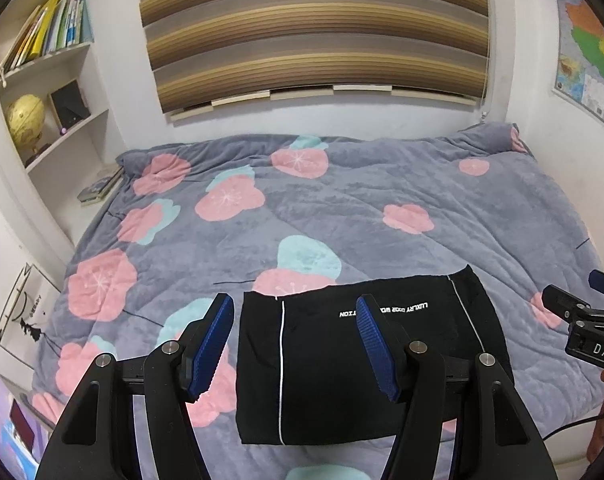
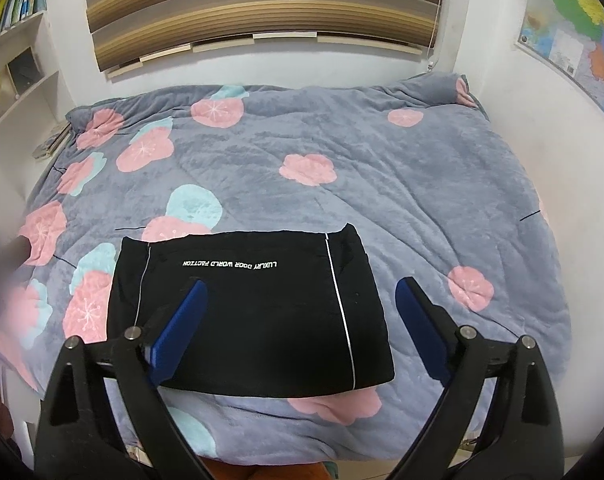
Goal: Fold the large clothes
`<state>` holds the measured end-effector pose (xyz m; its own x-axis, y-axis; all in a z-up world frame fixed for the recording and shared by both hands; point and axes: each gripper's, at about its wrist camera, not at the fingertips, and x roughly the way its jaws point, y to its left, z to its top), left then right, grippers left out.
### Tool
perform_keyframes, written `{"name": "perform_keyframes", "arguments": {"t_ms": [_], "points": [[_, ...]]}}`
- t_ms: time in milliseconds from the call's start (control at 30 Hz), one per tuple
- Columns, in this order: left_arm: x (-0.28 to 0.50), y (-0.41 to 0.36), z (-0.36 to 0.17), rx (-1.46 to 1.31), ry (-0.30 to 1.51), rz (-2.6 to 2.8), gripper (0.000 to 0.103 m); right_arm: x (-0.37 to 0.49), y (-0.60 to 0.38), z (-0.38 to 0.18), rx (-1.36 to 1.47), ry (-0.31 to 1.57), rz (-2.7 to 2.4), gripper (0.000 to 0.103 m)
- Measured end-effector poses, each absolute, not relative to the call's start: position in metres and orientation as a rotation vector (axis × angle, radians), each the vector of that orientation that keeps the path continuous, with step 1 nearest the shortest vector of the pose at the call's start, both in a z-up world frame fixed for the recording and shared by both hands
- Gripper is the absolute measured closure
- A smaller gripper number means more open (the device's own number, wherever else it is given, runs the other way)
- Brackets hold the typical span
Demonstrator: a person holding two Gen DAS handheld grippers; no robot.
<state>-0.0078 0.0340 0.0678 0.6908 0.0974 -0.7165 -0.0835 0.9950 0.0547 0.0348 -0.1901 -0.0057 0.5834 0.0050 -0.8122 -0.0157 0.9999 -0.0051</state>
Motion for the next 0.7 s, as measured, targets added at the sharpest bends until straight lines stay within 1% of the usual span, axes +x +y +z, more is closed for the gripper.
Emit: {"name": "perform_keyframes", "arguments": {"t_ms": [300,700], "points": [[0.005,0.04,0.055,0.008,0.837,0.102,0.038,0.042,-0.184,-0.014,-0.018,0.975,0.019,0.009],[0.013,0.039,0.049,0.032,0.826,0.107,0.038,0.049,-0.179,-0.018,-0.03,0.983,0.02,0.009]]}}
